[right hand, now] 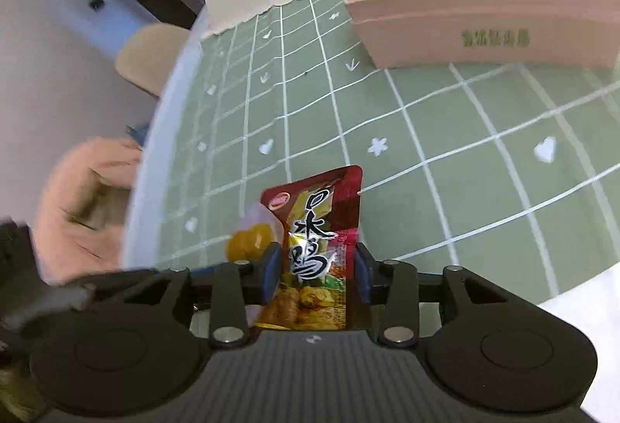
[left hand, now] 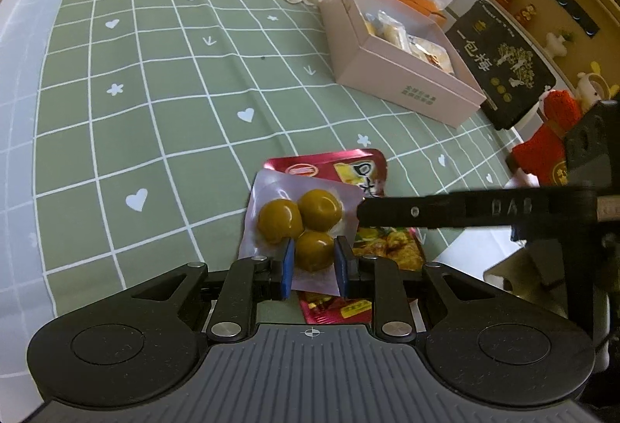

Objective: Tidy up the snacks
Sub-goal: 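Lift the red chicken-snack packet with the right tool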

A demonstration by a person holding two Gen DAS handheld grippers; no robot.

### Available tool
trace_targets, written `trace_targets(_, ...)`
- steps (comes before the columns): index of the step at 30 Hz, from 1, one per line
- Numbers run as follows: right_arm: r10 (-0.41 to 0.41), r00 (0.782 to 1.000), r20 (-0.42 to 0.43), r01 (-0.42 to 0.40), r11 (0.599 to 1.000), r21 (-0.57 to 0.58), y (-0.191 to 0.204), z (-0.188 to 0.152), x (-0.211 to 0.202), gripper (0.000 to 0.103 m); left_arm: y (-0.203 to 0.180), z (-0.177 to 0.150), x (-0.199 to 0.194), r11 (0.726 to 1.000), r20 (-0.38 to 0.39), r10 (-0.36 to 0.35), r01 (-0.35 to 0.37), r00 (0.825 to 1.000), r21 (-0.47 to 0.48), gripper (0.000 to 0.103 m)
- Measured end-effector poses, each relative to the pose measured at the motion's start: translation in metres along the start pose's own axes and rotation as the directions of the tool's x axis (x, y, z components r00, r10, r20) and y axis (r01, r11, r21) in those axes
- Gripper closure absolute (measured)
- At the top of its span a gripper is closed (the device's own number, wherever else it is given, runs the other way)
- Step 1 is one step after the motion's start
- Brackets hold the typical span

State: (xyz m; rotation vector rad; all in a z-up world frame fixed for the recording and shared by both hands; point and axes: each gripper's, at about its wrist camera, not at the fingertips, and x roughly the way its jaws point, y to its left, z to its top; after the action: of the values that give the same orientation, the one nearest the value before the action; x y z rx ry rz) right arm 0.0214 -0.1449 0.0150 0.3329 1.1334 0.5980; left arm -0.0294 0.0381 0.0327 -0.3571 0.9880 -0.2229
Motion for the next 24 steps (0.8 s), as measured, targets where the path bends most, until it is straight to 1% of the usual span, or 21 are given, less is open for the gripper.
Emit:
trace_targets(2,0.050,0.999,-0.004,-0.050,0.997,0.056,-0.008,0.002,0.002,0.063,0.001,0.000,-0.001,1.000,0.001,-0.004,0.004,1.000,-0.006,0.077)
trace_targets(3,0.063,0.998,-0.003,-0.062,0.995,0.074,-0.011,0.002,0.002,0.064,0.001,0.000,-0.001,1.000,0.002,-0.004,0.004,1.000,-0.005,0.077)
trace_targets(5,0.059,0.998,-0.003,-0.058,0.996,0.073,-0.011,0.000,0.002,0.069,0.001,-0.001,-0.002,1.000,0.004,-0.007,0.007,1.000,-0.006,0.077)
trace_targets(8,0.052,0.999,0.002,-0.052,0.998,0.041,-0.006,-0.001,-0.002,0.073,0.002,0.000,-0.006,1.000,0.011,-0.011,0.011,1.000,0.005,0.078)
trace_targets(9,0.055,0.998,0.002,-0.055,0.998,0.028,-0.004,-0.001,-0.004,0.076,0.002,0.000,-0.009,1.000,0.018,0.000,-0.001,1.000,0.017,0.081)
trace_targets(10,0.058,0.998,0.002,-0.058,0.998,0.018,-0.002,-0.001,-0.006,0.078,0.004,0.001,-0.014,0.999,0.030,0.023,-0.024,0.999,0.030,0.089)
trace_targets(11,0.062,0.998,0.003,-0.062,0.998,0.009,0.000,-0.001,-0.007,0.078,0.006,0.002,-0.018,0.998,0.040,0.043,-0.044,0.998,0.038,0.094)
trace_targets(13,0.071,0.997,0.007,-0.071,0.997,-0.004,0.004,0.000,-0.010,0.078,0.014,0.005,-0.024,0.994,0.048,0.101,-0.103,0.994,0.031,0.094)
trace_targets(15,0.088,0.996,0.006,-0.088,0.996,-0.012,0.007,0.000,-0.010,0.078,0.024,0.006,-0.026,0.991,0.036,0.131,-0.131,0.991,0.021,0.094)
trace_targets(19,0.112,0.994,-0.002,-0.112,0.993,-0.041,0.018,0.000,-0.009,0.077,0.035,-0.001,-0.018,0.992,-0.012,0.123,-0.123,0.992,-0.002,0.096)
trace_targets(22,0.116,0.993,-0.002,-0.116,0.990,-0.081,0.030,0.001,-0.010,0.074,0.034,-0.007,-0.017,0.993,-0.004,0.120,-0.120,0.993,0.000,0.096)
trace_targets(23,0.119,0.993,-0.002,-0.119,0.988,-0.098,0.033,0.002,-0.011,0.072,0.036,-0.007,-0.018,0.993,-0.002,0.115,-0.115,0.993,-0.005,0.096)
trace_targets(24,0.123,0.992,-0.004,-0.123,0.986,-0.115,0.037,0.003,-0.012,0.063,0.038,-0.006,-0.018,0.994,-0.002,0.107,-0.107,0.994,-0.014,0.096)
